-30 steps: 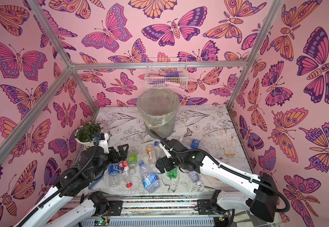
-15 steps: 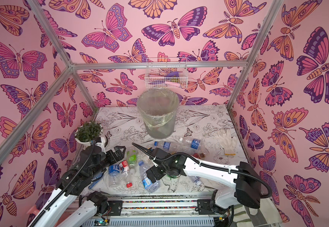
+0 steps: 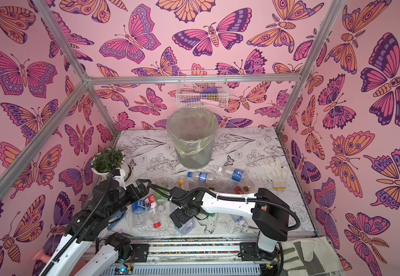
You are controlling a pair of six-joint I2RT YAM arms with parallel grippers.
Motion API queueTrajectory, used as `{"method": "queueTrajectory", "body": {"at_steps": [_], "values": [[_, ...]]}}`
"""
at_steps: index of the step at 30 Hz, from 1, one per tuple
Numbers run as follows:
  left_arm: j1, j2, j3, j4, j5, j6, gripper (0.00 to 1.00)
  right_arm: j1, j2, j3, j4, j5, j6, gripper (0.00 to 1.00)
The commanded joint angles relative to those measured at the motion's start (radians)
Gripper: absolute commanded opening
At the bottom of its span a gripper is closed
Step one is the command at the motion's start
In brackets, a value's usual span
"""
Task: Throw the plastic bottles in the bin
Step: Pick up the plastic bottle from the bottom-center of the table.
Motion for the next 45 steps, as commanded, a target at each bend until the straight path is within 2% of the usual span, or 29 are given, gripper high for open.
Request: {"method": "queueTrajectory", "body": {"at_steps": [1, 19, 37, 40, 45], "values": [[0.009, -0.013, -0.001, -0.028, -0.001, 0.003, 1.00, 0.025, 0.030, 0.044, -0.053, 0.033, 0.014, 0.99], [0.010, -0.028, 0.025, -0.066, -0.021, 0.020, 1.00, 0.084, 0.143, 0.114, -0.120, 0.126, 0.115, 0.99], [0.010, -0.036, 0.031, -0.079, -0.029, 0.027, 1.00, 0.087, 0.215, 0.133, -0.108, 0.141, 0.140, 1.00], [0.010, -0.033, 0.034, -0.079, -0.032, 0.027, 1.00, 0.088, 0.204, 0.128, -0.109, 0.147, 0.141, 0.94], [0.010, -0.020, 0.046, -0.078, -0.035, 0.036, 1.00, 0.088, 0.185, 0.123, -0.109, 0.151, 0.143, 0.71]]}}
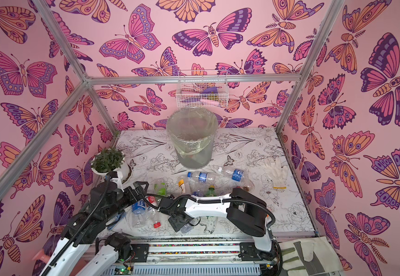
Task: Throw the plastic bottles in the bin
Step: Pick up the plastic bottle from the bottom-center of the table.
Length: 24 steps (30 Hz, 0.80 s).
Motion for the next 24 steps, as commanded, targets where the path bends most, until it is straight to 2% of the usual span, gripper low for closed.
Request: {"method": "queueTrajectory", "body": {"at_steps": [1, 8, 14, 24], "values": [[0.005, 0.008, 0.030, -0.009, -0.008, 0.021, 1.00, 0.012, -0.024, 0.010, -0.018, 0.025, 0.007, 0.65], [0.004, 0.012, 0.036, -0.008, -0.011, 0.026, 1.00, 0.011, -0.057, 0.011, -0.024, 0.041, 0.004, 0.37], [0.005, 0.017, 0.041, -0.009, -0.011, 0.026, 1.00, 0.011, -0.107, 0.013, -0.026, 0.051, -0.007, 0.23], [0.006, 0.001, 0.041, -0.008, -0.012, 0.026, 1.00, 0.011, -0.258, -0.015, 0.009, 0.072, -0.018, 0.12]]}}
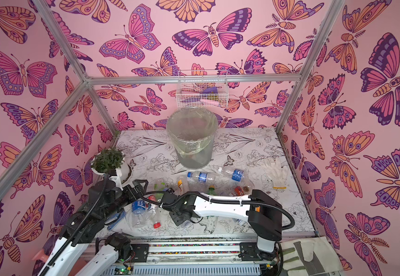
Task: Throw the plastic bottles in the bin
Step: Pick up the plastic bottle from the bottom-center of the table, then throw the plastic bottle into the trash bin.
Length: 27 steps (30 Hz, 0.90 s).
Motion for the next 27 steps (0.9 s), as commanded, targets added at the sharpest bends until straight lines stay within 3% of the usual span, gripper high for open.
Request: {"method": "queueTrajectory", "body": {"at_steps": [1, 5, 18, 27], "values": [[0.006, -0.014, 0.008, -0.010, -0.012, 0.015, 1.00, 0.007, -0.082, -0.011, 0.021, 0.037, -0.020, 0.11], [0.006, -0.019, 0.004, -0.011, -0.011, 0.016, 1.00, 0.007, -0.166, -0.016, 0.024, 0.075, -0.057, 0.00], [0.005, -0.025, -0.029, -0.003, 0.014, 0.001, 1.00, 0.004, -0.483, -0.046, 0.031, 0.369, -0.230, 0.00], [0.006, -0.014, -0.069, 0.045, 0.053, -0.029, 1.00, 0.001, -0.672, -0.046, 0.088, 0.486, -0.400, 0.00]]}}
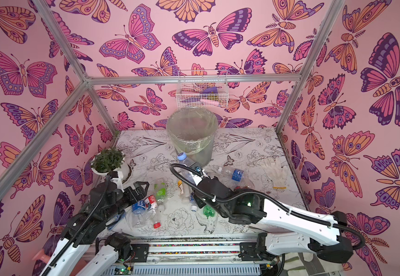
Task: Throw the plastic bottles in the bin
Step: Throw the plastic bottle into the trash bin.
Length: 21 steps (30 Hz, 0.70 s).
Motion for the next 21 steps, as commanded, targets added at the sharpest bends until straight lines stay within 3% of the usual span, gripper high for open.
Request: {"method": "queueTrajectory", "body": {"at_steps": [1, 14, 21], "values": [[0.005, 0.009, -0.025, 0.035, 0.028, -0.018, 1.00, 0.001, -0.063, 0.002, 0.037, 0.098, -0.111, 0.00], [0.005, 0.031, -0.024, 0.063, 0.052, -0.012, 0.99, -0.003, -0.205, 0.090, 0.117, 0.202, -0.332, 0.00], [0.005, 0.042, -0.016, 0.067, 0.058, -0.003, 0.99, -0.058, -0.100, 0.271, 0.148, 0.182, -0.425, 0.00]]}}
